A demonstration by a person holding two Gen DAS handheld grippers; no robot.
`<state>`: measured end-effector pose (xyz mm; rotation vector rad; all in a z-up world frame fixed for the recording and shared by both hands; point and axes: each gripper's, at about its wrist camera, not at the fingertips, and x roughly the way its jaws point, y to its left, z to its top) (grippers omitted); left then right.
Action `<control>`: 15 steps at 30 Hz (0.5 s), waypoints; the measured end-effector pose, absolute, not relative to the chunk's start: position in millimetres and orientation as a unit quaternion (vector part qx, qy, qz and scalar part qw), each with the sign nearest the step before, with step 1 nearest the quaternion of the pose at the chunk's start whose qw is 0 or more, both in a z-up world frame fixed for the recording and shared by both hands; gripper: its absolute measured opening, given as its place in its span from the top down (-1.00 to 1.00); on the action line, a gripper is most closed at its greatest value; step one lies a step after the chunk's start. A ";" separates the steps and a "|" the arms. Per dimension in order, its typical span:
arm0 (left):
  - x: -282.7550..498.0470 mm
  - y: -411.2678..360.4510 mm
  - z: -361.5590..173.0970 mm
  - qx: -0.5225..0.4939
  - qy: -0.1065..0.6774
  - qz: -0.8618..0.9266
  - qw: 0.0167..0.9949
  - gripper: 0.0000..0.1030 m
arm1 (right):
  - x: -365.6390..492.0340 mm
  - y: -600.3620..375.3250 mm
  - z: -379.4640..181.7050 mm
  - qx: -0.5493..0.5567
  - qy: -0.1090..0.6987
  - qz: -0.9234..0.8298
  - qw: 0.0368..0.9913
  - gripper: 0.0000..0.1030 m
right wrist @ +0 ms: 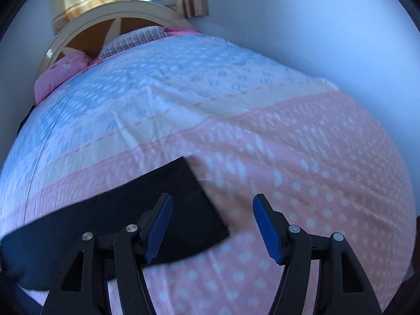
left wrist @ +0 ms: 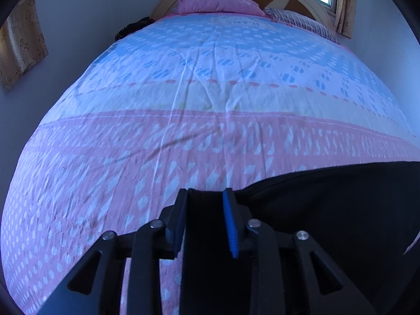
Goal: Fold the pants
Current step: 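Lower the right gripper onto the pants leg end and close it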
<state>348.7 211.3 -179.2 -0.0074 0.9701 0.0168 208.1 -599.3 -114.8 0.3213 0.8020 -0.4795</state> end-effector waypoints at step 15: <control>356.0 199.7 -179.9 0.050 0.476 0.022 0.878 0.49 | 292.3 -604.3 -153.4 0.158 0.430 -0.144 0.877 -0.34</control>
